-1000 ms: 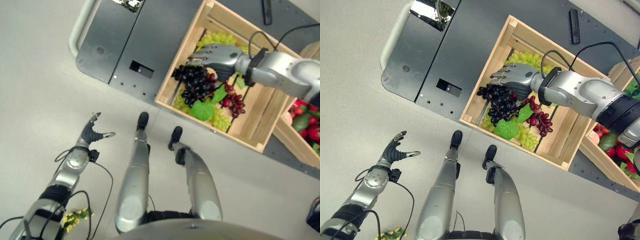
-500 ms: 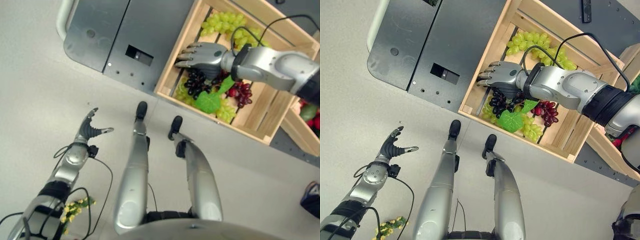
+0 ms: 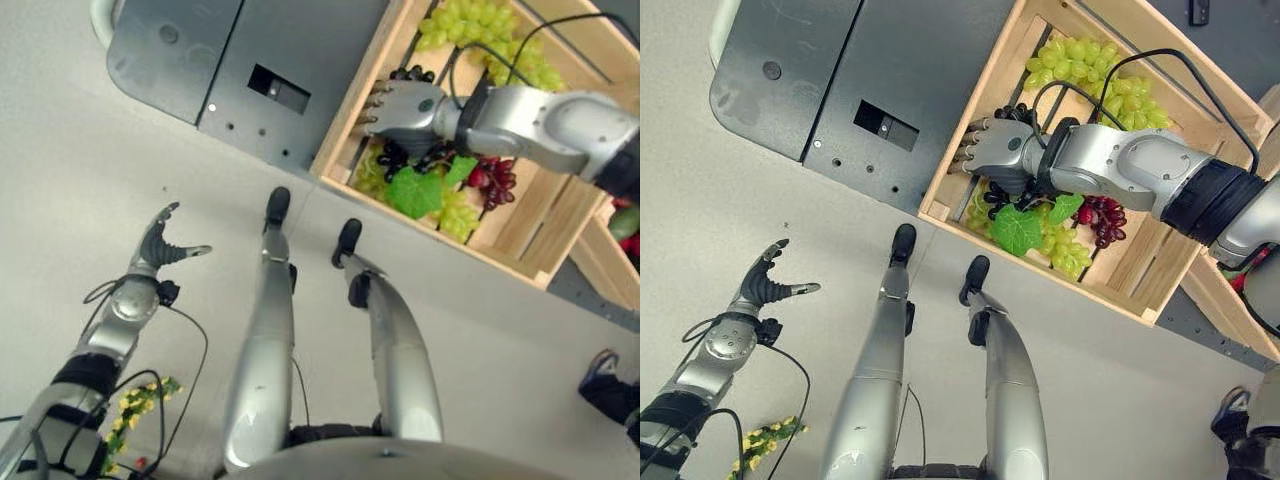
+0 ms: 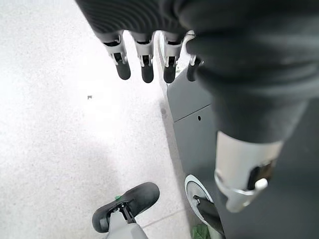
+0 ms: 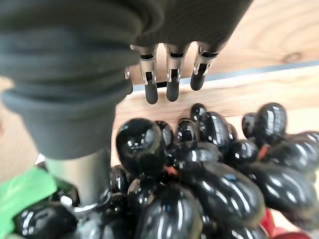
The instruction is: Pick up the fruits from the basket on one side to the basket on the other side
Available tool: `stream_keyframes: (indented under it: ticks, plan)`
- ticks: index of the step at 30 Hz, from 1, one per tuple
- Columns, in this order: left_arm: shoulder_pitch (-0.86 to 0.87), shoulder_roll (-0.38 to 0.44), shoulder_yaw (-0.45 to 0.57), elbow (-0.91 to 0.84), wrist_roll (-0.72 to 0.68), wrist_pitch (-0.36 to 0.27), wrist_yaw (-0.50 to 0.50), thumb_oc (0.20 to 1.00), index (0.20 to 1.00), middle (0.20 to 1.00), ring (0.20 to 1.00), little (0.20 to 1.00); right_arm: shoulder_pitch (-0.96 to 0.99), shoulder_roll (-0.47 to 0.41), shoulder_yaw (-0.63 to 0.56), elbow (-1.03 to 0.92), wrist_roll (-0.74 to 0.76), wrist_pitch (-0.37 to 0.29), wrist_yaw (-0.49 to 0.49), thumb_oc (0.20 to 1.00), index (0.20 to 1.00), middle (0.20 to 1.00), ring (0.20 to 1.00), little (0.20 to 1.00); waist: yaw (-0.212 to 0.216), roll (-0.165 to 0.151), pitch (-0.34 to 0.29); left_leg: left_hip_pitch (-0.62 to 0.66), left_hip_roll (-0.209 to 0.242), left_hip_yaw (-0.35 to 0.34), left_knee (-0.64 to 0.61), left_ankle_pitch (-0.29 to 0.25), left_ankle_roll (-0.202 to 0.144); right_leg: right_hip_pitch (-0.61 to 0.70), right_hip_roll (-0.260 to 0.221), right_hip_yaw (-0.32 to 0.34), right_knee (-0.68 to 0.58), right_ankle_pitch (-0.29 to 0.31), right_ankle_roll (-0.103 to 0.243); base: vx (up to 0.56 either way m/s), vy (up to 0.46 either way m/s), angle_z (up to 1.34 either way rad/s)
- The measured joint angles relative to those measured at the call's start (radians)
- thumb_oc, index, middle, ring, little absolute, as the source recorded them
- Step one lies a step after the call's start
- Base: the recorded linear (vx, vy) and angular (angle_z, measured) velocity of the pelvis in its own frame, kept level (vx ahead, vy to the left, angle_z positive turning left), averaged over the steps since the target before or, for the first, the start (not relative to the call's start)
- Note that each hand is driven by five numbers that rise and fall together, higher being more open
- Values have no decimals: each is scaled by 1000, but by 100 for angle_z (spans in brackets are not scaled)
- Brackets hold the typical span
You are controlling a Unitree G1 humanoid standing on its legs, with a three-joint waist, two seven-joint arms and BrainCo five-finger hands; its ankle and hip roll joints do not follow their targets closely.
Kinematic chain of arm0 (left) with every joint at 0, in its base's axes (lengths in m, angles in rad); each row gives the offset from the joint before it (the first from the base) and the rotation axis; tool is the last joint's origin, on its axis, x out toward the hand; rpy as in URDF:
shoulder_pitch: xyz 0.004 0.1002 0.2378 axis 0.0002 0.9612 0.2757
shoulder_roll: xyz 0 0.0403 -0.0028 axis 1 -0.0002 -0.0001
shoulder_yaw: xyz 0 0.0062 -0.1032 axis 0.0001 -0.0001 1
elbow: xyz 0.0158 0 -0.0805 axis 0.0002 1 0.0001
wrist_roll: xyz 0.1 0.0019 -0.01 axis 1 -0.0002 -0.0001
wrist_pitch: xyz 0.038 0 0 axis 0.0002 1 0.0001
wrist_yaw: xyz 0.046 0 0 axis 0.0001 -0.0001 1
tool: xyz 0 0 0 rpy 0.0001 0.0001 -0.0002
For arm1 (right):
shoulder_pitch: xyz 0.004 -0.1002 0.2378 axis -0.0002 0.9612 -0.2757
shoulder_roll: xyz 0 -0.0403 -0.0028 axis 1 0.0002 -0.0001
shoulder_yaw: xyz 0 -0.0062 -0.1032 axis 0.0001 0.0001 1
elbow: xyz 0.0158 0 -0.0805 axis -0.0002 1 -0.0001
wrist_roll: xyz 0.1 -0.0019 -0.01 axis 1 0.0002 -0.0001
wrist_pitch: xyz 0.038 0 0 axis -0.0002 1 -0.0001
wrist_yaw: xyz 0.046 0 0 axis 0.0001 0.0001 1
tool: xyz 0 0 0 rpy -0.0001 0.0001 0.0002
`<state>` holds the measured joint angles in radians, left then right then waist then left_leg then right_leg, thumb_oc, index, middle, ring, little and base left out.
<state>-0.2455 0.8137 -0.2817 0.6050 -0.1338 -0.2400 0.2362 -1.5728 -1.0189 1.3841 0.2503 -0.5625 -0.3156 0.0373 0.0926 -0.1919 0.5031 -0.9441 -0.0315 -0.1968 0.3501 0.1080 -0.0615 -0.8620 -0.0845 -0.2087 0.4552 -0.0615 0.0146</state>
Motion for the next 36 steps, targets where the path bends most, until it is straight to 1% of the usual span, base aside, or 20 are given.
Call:
stream_keyframes:
  ticks: [1, 5, 15, 18, 23, 24, 25, 26, 32, 33, 35, 36]
  plan:
    - [1, 12, -3, -1, 1, 0, 0, 1000, 1000, 1000, 1000, 1000, -3, 0, 0, -7, -21, -4, 7, 1000, 1000, 1000, 1000, 1000, 1, -11, -7, -12, 1, 0, 0, 1, -1, -12, 0, 0, 1, 0, 0, 0, 0, 0]
    - [-5, 22, -3, 1, 1, 11, 1, 1000, 1000, 1000, 1000, 1000, -8, 3, 0, -10, -59, -8, 21, 1000, 1000, 1000, 1000, 1000, 1, -22, -15, -34, -1, -5, 1, 4, -1, -31, -1, -6, 0, 0, 0, -4, -1, 3]
    - [-5, 24, -4, 3, 2, 17, 1, 1000, 1000, 1000, 1000, 1000, -16, 22, 0, -11, -135, -12, 42, 1000, 1000, 1000, 1000, 1000, 1, -23, -16, -35, -3, -7, -2, 4, -1, -32, -2, -7, 1, -2, 3, 0, 0, 0]
    - [-5, 24, -6, 3, 2, 19, 1, 1000, 1000, 1000, 1000, 1000, -17, 22, 0, -14, -135, -12, 50, 1000, 1000, 1000, 1000, 1000, 0, -24, -17, -37, -3, -8, -3, 5, -1, -33, -2, -8, 0, -3, 4, 14, -6, 0]
    - [-1, 36, -11, 8, 3, 24, 3, 1000, 1000, 1000, 1000, 1000, -23, 19, 4, -45, -146, -12, 71, 1000, 1000, 1000, 1000, 1000, -7, -42, -29, -44, -1, -11, -4, 4, -4, -39, -1, -12, 1, -11, 2, 11, -3, 2]
    - [0, 37, -11, 12, 3, 27, 3, 1000, 1000, 1000, 1000, 1000, -23, 17, 4, -60, -147, -13, 81, 1000, 1000, 1000, 1000, 1000, -11, -47, -32, -45, -1, -13, -5, 8, 0, -40, 0, -14, 2, -10, 1, -59, 22, 6]
    - [1, 39, -10, 12, 3, 29, 3, 1000, 1000, 1000, 1000, 1000, -24, 17, 4, -61, -149, -13, 82, 1000, 1000, 1000, 1000, 1000, -12, -49, -34, -45, -1, -13, -4, 4, -5, -39, -1, -14, 3, -12, 2, -2, 1, 6]
    - [1, 38, -11, 16, 3, 31, 2, 1000, 1000, 1000, 1000, 1000, -24, 13, 4, -76, -154, -13, 90, 1000, 1000, 1000, 1000, 1000, -15, -50, -35, -44, -1, -16, -4, 12, 0, -36, 2, -15, 3, -8, -3, -63, 18, 5]
    - [14, 41, -10, 24, 4, 37, 0, 1000, 1000, 1000, 1000, 1000, -34, -43, 7, -143, -152, -14, 100, 1000, 1000, 1000, 1000, 1000, -24, -59, -41, -44, 2, -19, 1, 4, -8, -36, 4, -17, 9, -17, -2, 19, -7, 1]
    - [24, 45, 3, 22, 6, 35, 0, 1000, 1000, 1000, 1000, 1000, -39, -81, 4, -185, -151, -14, 101, 1000, 1000, 1000, 1000, 1000, -26, -65, -45, -42, 2, -18, 0, 4, -9, -37, 4, -16, 14, -19, -3, -58, 16, 0]
    - [33, 53, 8, 31, 13, 37, 0, 1000, 1000, 1000, 1000, 1000, -44, -109, 4, -217, -149, -16, 100, 1000, 1000, 1000, 1000, 1000, -27, -74, -52, -39, 5, -18, 0, 4, -10, -35, 8, -14, 13, -20, -5, 32, -13, -3]
    - [41, 65, 8, 36, 14, 38, 1, 1000, 1000, 1000, 1000, 1000, -45, -125, 4, -231, -149, -19, 98, 1000, 1000, 1000, 1000, 1000, -29, -87, -61, -39, 9, -16, 2, 1, -14, -36, 9, -14, 14, -21, -7, 1, -11, -5]
